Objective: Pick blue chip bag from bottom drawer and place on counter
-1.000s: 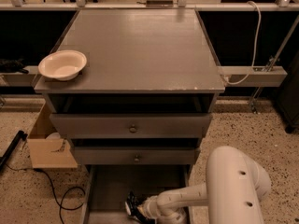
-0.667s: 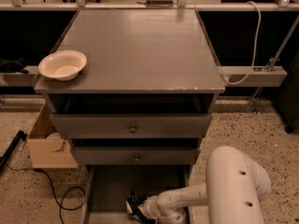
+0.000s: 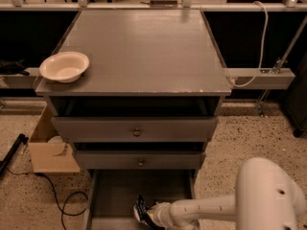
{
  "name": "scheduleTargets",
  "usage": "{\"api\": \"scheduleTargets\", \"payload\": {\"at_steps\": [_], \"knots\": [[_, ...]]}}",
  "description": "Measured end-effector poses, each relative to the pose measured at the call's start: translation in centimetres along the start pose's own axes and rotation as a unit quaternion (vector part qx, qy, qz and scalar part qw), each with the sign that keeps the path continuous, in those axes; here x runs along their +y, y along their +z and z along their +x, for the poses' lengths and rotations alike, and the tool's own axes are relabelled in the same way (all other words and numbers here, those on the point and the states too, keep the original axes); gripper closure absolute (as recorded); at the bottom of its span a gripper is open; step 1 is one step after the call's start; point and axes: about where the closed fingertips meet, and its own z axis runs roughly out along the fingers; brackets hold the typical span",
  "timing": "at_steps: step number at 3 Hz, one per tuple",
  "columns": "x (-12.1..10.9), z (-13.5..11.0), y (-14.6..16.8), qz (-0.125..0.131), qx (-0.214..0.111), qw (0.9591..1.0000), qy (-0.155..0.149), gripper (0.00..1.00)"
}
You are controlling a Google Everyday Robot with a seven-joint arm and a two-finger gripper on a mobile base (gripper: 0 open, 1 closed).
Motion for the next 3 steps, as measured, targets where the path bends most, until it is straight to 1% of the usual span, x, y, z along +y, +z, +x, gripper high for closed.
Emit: {"api": "scheduleTargets", "payload": {"at_steps": [1, 2, 3], "knots": [[-0.1, 0.7, -3.8, 0.012, -0.026, 0.9996, 0.002, 1.0], [0.3, 0.5, -8.6, 0.036, -0.043, 0.9983, -0.019, 1.0], [1.9, 1.0, -13.1, 0.053, -0.051, 0.9965, -0.04, 1.0]]}}
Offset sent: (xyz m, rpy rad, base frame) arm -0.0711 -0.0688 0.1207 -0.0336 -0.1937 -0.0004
